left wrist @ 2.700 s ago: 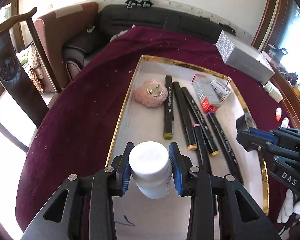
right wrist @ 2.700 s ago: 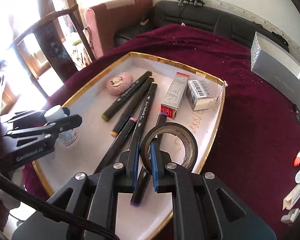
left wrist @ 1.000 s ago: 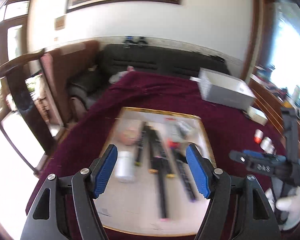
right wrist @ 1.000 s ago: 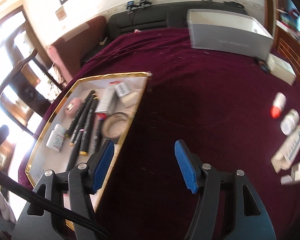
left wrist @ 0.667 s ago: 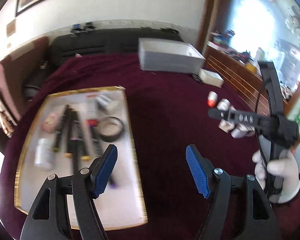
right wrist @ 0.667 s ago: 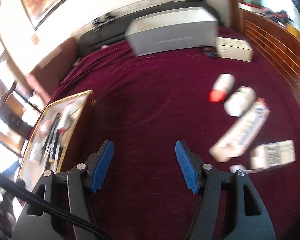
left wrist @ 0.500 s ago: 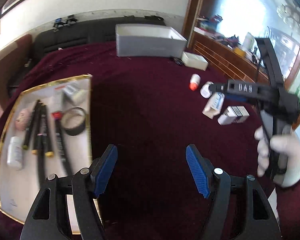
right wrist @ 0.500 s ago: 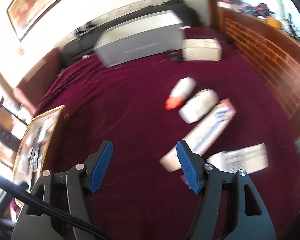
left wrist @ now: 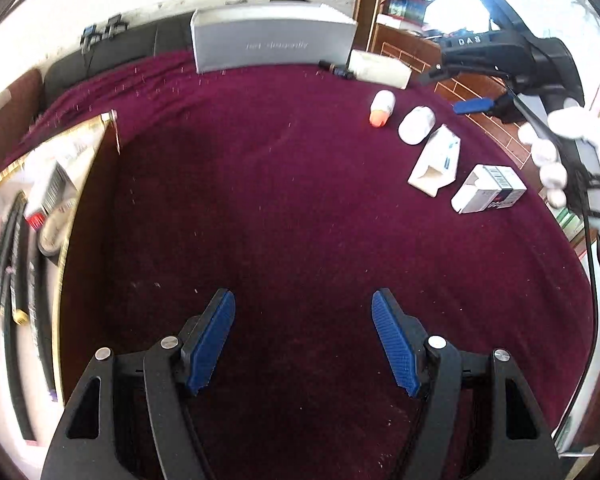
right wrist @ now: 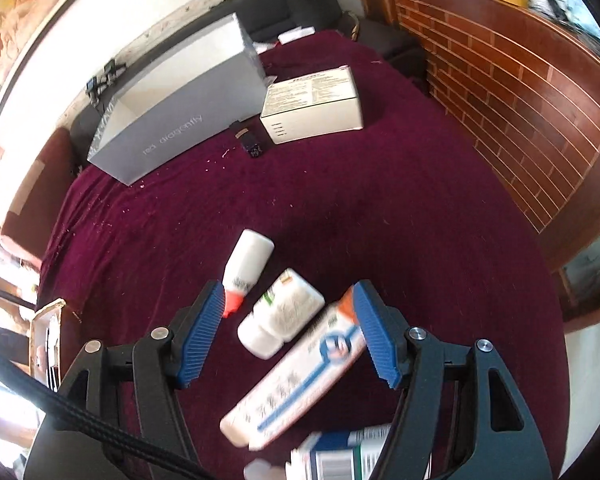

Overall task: Organize objects
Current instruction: 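Withdraw both open grippers from the tray toward the remaining bottles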

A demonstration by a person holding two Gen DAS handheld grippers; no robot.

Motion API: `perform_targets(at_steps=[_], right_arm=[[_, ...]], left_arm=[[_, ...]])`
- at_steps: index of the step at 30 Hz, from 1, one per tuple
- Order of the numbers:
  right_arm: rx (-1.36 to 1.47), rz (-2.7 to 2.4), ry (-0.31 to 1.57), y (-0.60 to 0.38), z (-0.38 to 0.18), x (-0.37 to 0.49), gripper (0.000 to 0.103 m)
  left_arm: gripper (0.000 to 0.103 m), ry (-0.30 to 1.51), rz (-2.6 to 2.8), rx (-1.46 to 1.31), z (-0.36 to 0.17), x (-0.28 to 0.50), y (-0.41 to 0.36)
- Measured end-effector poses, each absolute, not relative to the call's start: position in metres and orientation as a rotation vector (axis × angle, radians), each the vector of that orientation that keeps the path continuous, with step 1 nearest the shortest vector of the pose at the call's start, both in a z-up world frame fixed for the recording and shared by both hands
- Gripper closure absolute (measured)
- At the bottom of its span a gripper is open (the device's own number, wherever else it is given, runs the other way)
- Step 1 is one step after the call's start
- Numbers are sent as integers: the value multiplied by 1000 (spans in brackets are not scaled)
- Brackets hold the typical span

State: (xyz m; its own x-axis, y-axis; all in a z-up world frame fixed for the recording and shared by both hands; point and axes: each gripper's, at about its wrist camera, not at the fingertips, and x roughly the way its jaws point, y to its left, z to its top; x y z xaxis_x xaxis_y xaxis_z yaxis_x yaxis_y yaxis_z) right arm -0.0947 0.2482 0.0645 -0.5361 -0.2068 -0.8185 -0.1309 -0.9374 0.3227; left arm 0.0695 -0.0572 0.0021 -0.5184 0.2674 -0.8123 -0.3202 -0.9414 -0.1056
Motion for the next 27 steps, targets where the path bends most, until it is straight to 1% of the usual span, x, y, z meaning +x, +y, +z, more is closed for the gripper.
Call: perform_targets(at_steps=[3,7,10,13,16,19,20,24,27], right_arm=[[1519,-2632,-517,243,58,-111,37],[1570,-2468,-518,226,41,-124,35],[1528,-2210,-540,196,38,-112,35],[1440,-1986,-446,159,52,-85,35],[1366,-2076,-446,163,72,-80,34],[1417,-2419,-410,184,80,-97,27],[1482,-2521,-388,190,74,-105,27],[1610,-2559,-421,192,46,-120,27],[1660,-2619,-336,186,38,-128,27]], left_arm=[[38,17,2467,-1316,1,66,-63],[37,1,2463,-1307,0,67,-65],[33,-28,2446,-1300,0,67,-67],[32,-56,2437,-1293,1,66,-70],[29,-71,2423,-1288,1,65,-71],[27,-74,2418,-1286,0,67,-71],[26,-78,2414,-1286,0,66,-71],[23,-96,2398,-1279,0,65,-72],[21,-96,2394,-1277,0,66,-71]])
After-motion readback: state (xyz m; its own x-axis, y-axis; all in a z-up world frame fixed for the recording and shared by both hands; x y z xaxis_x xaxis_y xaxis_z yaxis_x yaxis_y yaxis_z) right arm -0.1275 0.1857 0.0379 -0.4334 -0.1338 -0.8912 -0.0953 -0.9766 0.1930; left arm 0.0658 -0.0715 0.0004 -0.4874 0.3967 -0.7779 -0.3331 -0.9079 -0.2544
